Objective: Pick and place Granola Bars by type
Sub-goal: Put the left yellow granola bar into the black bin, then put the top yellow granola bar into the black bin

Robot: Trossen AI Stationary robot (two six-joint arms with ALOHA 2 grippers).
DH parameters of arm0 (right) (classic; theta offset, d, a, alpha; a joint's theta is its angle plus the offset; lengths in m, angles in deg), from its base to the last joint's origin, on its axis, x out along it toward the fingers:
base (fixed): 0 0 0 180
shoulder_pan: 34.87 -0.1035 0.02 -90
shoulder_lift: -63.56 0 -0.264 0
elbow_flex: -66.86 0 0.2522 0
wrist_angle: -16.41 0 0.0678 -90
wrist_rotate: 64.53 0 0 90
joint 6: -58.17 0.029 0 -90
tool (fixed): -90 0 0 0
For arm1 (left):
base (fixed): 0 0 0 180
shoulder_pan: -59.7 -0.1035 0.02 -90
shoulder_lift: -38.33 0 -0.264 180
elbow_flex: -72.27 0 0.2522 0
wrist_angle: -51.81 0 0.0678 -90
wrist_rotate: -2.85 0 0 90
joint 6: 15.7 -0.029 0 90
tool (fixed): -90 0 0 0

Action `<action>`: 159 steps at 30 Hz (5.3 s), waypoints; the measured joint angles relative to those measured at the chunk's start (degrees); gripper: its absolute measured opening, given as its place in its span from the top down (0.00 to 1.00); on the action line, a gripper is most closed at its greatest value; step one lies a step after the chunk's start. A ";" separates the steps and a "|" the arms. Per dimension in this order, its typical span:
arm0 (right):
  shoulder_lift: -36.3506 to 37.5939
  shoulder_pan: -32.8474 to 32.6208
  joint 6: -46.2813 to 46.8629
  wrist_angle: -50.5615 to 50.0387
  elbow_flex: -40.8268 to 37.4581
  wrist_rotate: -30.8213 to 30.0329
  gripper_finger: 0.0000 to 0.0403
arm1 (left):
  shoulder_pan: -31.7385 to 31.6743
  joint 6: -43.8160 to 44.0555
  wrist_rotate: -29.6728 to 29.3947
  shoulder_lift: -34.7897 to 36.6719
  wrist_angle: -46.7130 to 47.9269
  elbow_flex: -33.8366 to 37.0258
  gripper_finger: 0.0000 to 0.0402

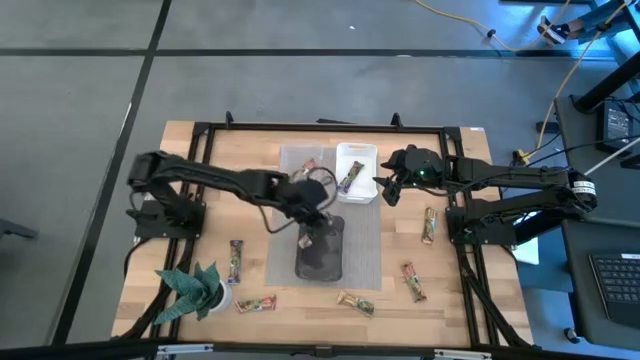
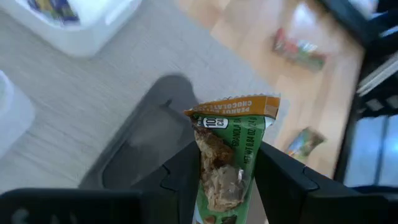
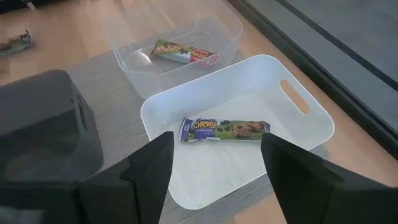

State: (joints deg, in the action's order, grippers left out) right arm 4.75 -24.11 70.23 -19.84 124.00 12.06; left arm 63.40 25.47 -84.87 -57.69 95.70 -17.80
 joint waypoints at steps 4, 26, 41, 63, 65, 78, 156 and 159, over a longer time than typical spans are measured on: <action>0.00 -0.01 -1.93 -0.50 0.00 0.04 0.39 | 1.10 0.73 0.04 -5.79 1.43 -3.25 0.67; 0.00 -0.02 -2.09 -3.40 0.00 0.07 0.39 | 1.86 3.66 -0.94 -12.68 0.96 -4.27 0.67; 0.00 0.01 8.34 -3.61 0.00 0.17 0.39 | 1.88 3.61 -0.81 -12.68 0.95 -4.25 0.60; 0.11 -2.99 40.98 -41.49 11.34 -10.52 0.39 | -0.48 -20.37 -5.42 4.06 3.11 -4.22 0.53; 0.09 -4.04 45.81 -43.61 9.63 -10.43 0.39 | -0.44 -21.88 -6.56 5.42 6.31 -4.22 0.53; 0.04 -10.41 72.26 -46.11 -2.49 -0.20 0.39 | -3.08 -27.45 -10.03 21.85 5.33 7.81 0.53; -38.50 -20.01 118.16 -41.20 0.71 7.76 0.39 | -12.88 -28.48 -9.66 40.28 -12.05 34.57 0.53; -38.59 -19.99 116.75 -40.84 1.18 7.74 0.39 | -12.88 -28.48 -9.66 40.28 -11.71 34.57 0.53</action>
State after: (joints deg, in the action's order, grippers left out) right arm -33.84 -44.10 186.98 -60.68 125.18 19.80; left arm 50.53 -3.01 -94.53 -17.41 84.00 16.77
